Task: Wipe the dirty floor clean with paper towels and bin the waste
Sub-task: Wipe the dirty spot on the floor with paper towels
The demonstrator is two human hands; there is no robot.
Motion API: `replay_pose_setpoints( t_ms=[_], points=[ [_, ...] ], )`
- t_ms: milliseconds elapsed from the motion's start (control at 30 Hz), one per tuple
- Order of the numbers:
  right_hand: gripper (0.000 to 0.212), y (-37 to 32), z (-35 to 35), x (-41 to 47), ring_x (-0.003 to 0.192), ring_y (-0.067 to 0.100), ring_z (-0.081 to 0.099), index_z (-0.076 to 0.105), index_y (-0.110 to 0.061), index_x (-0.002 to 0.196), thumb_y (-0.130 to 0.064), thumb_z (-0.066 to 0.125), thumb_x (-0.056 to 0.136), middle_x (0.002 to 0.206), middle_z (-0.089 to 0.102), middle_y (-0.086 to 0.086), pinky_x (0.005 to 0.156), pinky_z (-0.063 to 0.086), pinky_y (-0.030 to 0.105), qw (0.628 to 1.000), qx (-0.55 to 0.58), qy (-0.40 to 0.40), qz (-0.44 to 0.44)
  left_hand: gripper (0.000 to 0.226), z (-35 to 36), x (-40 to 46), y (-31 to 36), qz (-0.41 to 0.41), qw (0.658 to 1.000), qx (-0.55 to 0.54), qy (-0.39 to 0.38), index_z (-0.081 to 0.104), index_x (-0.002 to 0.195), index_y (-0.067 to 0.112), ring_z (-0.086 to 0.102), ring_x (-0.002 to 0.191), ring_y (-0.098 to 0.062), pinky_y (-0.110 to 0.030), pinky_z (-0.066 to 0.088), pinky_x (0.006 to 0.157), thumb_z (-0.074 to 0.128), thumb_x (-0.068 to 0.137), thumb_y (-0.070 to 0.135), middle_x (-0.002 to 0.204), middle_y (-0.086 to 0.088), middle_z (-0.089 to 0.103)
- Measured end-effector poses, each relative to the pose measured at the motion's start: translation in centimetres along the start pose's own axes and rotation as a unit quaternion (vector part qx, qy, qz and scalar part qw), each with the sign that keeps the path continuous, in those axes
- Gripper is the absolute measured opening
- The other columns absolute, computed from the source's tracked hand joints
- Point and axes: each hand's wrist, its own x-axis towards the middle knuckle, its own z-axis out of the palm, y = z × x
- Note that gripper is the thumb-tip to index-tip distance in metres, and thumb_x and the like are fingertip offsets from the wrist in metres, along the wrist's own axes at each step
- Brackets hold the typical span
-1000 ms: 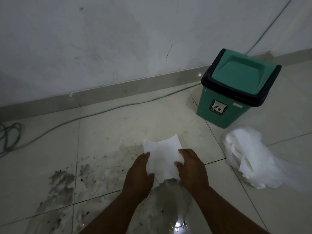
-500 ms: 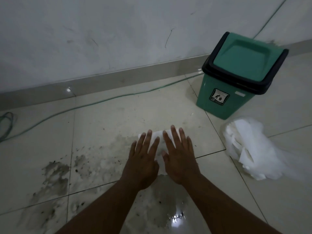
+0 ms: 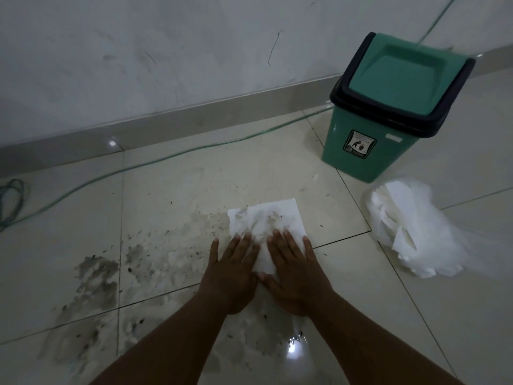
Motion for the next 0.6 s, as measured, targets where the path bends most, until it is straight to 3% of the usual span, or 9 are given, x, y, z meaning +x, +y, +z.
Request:
replay_pose_setpoints(
  t_ms=[100, 333, 500, 600],
  points=[
    [0.081, 0.0, 0.2, -0.8, 0.153, 0.020, -0.020, -0.006, -0.021, 0.159, -0.070, 0.010, 0.097, 0.167, -0.015, 0.003, 0.123, -0.005, 0.054, 1.000, 0.002, 0.011, 0.002, 0.067, 0.2, -0.1, 0.2, 0.001, 1.000, -0.014, 0.026, -0.012, 0.155, 0.034, -0.020, 0.151, -0.021, -0.054, -0.017, 0.117, 0.017, 0.099, 0.054, 0.163, 0.000, -0.023],
    [0.078, -0.3, 0.5, -2.8, 0.154, 0.022, -0.013, -0.003, -0.021, 0.160, -0.064, 0.019, 0.098, 0.168, -0.009, 0.004, 0.123, 0.004, 0.056, 1.000, 0.009, 0.000, -0.024, 0.064, 1.0, -0.9, -0.1, 0.036, 0.999, -0.015, 0.026, -0.004, 0.156, 0.036, -0.015, 0.152, -0.019, -0.055, -0.010, 0.120, 0.020, 0.098, 0.050, 0.166, 0.001, -0.014],
    [0.079, -0.7, 0.6, -3.5, 0.153, 0.020, -0.018, -0.005, -0.019, 0.159, -0.065, 0.017, 0.098, 0.167, -0.013, 0.003, 0.125, 0.003, 0.051, 0.999, 0.023, -0.012, -0.024, 0.064, 1.2, -2.0, -0.1, 0.048, 0.998, -0.014, 0.023, 0.011, 0.157, 0.035, -0.007, 0.153, -0.018, -0.050, -0.007, 0.123, 0.013, 0.096, 0.052, 0.167, 0.001, -0.003],
    [0.077, -1.0, 0.5, -3.3, 0.154, 0.020, -0.015, 0.000, -0.018, 0.159, -0.063, 0.014, 0.098, 0.167, -0.009, 0.004, 0.124, 0.007, 0.051, 0.999, 0.047, -0.011, -0.016, 0.064, 0.3, -1.9, 0.2, 0.042, 0.998, -0.033, 0.045, 0.027, 0.154, 0.033, 0.010, 0.153, -0.020, -0.049, -0.003, 0.123, 0.016, 0.094, 0.052, 0.165, -0.003, 0.019]
  ],
)
